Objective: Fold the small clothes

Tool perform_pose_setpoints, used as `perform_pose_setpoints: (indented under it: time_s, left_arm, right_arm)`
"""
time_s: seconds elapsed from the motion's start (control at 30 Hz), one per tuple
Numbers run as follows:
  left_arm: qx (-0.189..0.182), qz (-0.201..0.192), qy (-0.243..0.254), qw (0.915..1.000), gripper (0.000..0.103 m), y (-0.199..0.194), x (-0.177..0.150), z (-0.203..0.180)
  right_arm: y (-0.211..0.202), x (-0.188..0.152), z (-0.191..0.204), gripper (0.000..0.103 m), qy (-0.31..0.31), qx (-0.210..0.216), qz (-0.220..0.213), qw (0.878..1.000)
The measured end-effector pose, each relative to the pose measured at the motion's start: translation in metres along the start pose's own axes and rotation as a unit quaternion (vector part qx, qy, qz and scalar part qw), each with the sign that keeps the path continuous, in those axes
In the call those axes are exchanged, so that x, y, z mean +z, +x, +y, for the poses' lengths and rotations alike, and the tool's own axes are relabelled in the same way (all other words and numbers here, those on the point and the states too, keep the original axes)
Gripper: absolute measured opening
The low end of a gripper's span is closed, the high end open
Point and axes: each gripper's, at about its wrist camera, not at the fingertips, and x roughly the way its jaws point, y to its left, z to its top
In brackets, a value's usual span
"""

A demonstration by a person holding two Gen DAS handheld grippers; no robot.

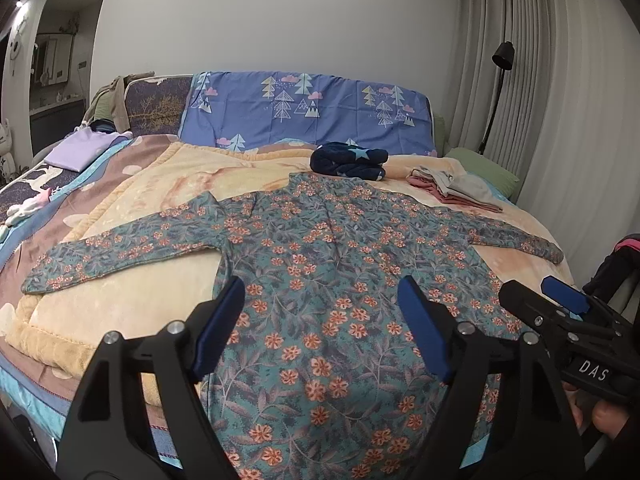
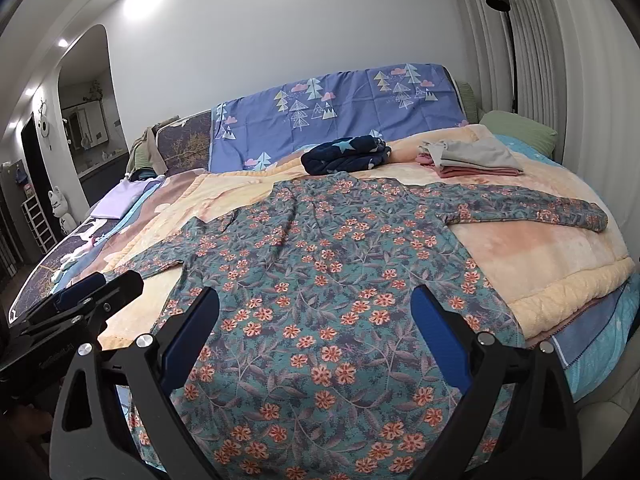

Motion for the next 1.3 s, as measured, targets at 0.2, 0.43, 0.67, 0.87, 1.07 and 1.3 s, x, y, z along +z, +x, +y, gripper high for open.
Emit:
perform_pose_setpoints:
  time_s: [0.2, 0.43, 0.67, 0.87, 1.07, 1.3]
  left_arm:
    - [0.002, 0.003, -0.005, 1.0000, 0.078, 0.002, 0.000, 0.006]
    - [0.009, 0.013, -0.020, 0.9997, 0.078, 0.011, 0.000, 0.021]
    - [0.028, 0.022, -0.036, 0.9987, 0.078, 0.022, 0.000, 0.045]
    - [0.055, 0.029, -0.061, 0.9962, 0.078, 0.032, -0.001, 0.079]
    - [0.091, 0.034, -0.126, 0.9873, 0.078, 0.039, -0.003, 0.144]
    - [0.123, 0.036, -0.220, 0.9669, 0.078, 0.042, -0.007, 0.231]
  right_arm:
    - [0.004, 0.000, 0.001, 0.097, 0.001, 0.002, 0.003, 1.000]
    - [0.015, 0.000, 0.002, 0.097, 0.004, 0.006, 0.011, 1.000]
    - [0.030, -0.003, 0.008, 0.097, 0.002, 0.013, 0.023, 1.000]
    - [0.044, -0.006, 0.013, 0.097, 0.003, 0.021, 0.033, 0.999]
    - [0.049, -0.008, 0.015, 0.097, 0.003, 0.025, 0.039, 0.999]
    - [0.052, -0.010, 0.007, 0.097, 0.013, 0.030, 0.048, 0.998]
